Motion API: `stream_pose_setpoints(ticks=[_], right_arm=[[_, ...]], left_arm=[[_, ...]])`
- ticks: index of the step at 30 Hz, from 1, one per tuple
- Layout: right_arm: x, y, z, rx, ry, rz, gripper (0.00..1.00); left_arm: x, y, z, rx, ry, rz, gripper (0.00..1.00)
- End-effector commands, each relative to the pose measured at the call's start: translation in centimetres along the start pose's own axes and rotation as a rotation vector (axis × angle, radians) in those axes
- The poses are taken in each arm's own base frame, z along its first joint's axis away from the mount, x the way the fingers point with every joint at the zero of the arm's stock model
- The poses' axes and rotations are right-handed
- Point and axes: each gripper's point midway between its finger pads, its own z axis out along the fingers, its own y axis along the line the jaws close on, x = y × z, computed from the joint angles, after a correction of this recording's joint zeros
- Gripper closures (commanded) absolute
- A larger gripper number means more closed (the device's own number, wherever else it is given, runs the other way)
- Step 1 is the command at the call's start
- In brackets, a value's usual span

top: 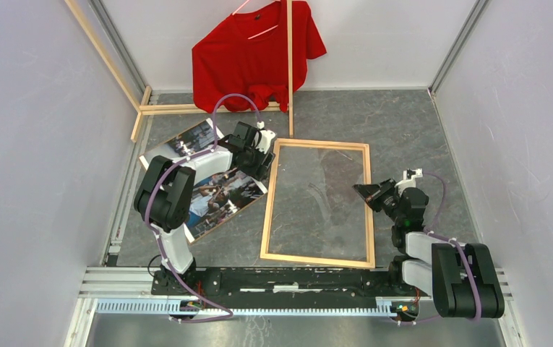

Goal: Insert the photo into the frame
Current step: Place the photo frame item in the photo frame.

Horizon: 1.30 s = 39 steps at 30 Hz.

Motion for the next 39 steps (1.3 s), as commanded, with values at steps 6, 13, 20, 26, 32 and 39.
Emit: stream_pose_setpoints(ticks=[6,13,20,26,32,39], right_arm=[[-0.3,0.9,0.2,-0.043,0.000,-0.052,1.00],[-0.3,-0.3,0.3,0.016,0.019,-0.123,0.95],[-0.1,-1.5,0.4,0.074,0.055,-0.195,0.65],[-0.7,-2.5,0.4,0.163,0.070,-0.298,0.36],[-0.2,-2.0,0.9,0.206,0.112,-0.403,0.27],[0.0,-2.2,1.2,0.275,0.149,-0.493,0.26]], left_arm=[[0.8,-1.1,1.2,0.046,0.032,0.038,0.28],[0.8,-1.0,1.0,0.040,0.030,0.040,0.28],[0.8,-1.0,1.1,0.038,0.032,0.040,0.28],[0.9,-1.0,1.2,0.036,0.037,0.038,0.28],[1.0,-0.9,1.3,0.034,0.040,0.037,0.28],[1.1,-0.9,1.3,0.031,0.045,0.037,0.28]])
